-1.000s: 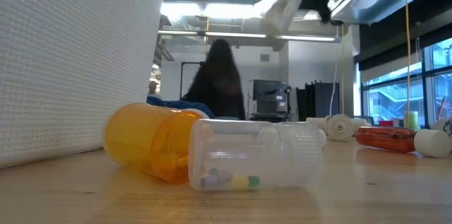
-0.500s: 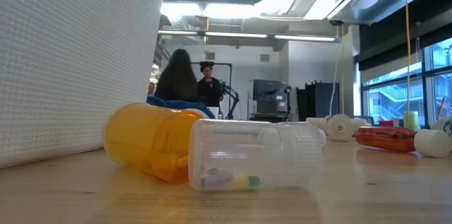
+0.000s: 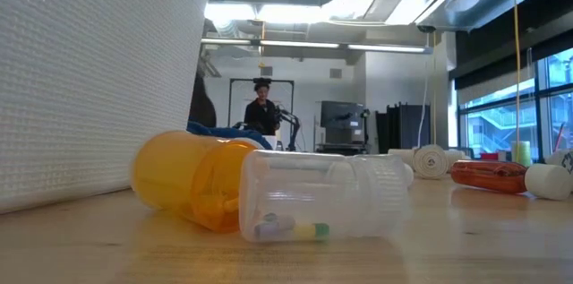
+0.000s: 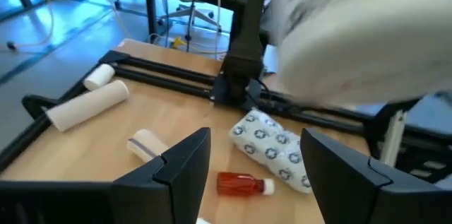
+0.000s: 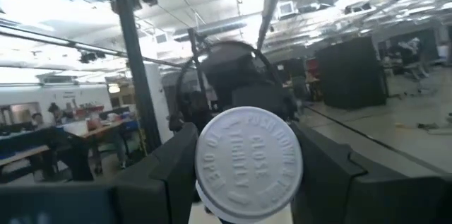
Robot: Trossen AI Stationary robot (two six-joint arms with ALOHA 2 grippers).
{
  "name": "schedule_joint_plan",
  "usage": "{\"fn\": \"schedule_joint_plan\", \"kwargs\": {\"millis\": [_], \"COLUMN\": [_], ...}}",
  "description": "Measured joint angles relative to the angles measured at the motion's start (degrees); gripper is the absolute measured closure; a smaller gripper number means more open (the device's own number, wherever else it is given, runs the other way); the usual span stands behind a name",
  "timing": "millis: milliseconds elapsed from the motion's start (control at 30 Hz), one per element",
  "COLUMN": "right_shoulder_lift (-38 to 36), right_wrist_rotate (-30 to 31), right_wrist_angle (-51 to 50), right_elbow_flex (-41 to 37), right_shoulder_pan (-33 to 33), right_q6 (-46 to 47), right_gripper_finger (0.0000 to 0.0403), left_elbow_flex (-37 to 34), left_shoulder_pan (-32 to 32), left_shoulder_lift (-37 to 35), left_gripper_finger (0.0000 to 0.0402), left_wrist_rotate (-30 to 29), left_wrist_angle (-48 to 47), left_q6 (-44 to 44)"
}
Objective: Pick & place medical supplies in basket/bin
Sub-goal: Put the white and green medicine bottle into the white bin
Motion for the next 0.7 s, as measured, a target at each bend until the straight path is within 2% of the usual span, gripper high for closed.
{"fn": "schedule_joint_plan", "kwargs": {"millis": [200,367,500,700], "right_shoulder_lift": [0.20,0.44,0.72,0.81], "right_wrist_rotate": [1.01,1.07,1.08,1.12], "right_wrist_angle": [-0.95,-1.11,-1.12,-0.98], "right_elbow_flex": [0.00,0.00,0.00,0.00], "right_shoulder_pan": [0.00,0.00,-0.02,-0.02], "right_q6": [-1.30,-1.32,-1.32,-1.33], "right_gripper_finger": [0.0211,0.0211,0.0211,0.0206], "left_elbow_flex": [0.00,0.00,0.00,0.00], "left_shoulder_pan": [-0.07,-0.04,-0.60,-1.68], "left_shoulder_lift": [-0.01,-0.01,0.08,0.46], "left_gripper_finger": [0.0187,0.0180,0.0160,0.0157], "left_wrist_rotate": [0.98,5.92,10.87,11.87], "left_wrist_angle": [0.68,0.53,0.82,0.91], "left_q6": [0.52,0.61,7.52,9.76]}}
